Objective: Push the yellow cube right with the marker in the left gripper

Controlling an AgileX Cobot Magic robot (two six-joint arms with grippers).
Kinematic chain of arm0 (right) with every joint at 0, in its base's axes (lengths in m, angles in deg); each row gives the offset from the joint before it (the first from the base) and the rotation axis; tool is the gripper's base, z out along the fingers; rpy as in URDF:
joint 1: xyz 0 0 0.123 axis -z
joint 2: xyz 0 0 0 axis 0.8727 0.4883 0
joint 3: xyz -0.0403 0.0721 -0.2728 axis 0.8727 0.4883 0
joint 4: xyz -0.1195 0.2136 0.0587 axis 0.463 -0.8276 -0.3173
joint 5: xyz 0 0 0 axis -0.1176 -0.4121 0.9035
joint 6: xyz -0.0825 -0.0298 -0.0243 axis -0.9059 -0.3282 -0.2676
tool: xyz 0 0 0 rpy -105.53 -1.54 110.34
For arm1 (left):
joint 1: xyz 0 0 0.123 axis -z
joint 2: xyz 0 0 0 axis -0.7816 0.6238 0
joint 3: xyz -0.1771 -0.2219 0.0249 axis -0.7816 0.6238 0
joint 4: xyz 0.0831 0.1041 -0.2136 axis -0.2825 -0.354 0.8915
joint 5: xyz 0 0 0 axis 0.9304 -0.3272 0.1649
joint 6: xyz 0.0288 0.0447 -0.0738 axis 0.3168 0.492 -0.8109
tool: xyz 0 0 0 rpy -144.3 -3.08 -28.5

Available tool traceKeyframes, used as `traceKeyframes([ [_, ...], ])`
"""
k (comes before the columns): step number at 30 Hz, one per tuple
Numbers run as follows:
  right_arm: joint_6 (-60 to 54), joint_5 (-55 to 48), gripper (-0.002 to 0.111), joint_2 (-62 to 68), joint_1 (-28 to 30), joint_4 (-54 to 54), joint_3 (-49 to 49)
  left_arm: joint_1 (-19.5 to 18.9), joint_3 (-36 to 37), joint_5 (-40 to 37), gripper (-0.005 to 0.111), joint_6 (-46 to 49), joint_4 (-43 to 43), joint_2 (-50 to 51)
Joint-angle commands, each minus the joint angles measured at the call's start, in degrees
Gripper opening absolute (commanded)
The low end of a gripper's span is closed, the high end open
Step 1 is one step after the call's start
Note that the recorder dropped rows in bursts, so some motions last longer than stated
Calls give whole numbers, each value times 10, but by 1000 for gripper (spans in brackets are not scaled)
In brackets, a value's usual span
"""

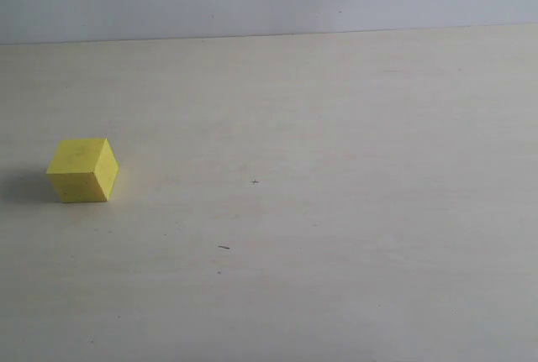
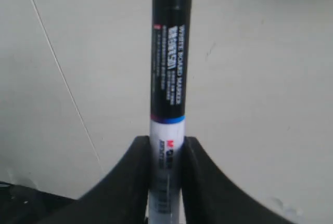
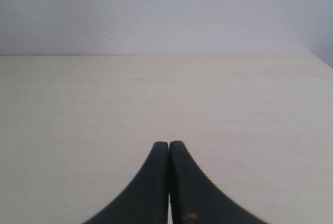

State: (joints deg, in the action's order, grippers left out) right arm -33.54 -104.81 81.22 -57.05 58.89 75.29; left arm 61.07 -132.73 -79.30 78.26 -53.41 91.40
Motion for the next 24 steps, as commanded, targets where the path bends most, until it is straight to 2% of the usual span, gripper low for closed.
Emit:
traceKeyframes([
  [1,-1,8,0,-3,2,3,3,-36,46,39,0,141,-23,14],
  [4,-1,8,0,-3,2,3,3,-39,67,125,0,155,-46,31],
  [7,-1,8,0,-3,2,3,3,-39,81,225,0,231,-50,60],
  [10,-1,8,0,-3,2,3,3,-39,84,234,0,247,-49,77],
  [17,-1,8,0,-3,2,3,3,-39,84,201,0,329,-49,99],
  [24,-1,8,0,-3,2,3,3,-51,84,247,0,439,-51,101],
])
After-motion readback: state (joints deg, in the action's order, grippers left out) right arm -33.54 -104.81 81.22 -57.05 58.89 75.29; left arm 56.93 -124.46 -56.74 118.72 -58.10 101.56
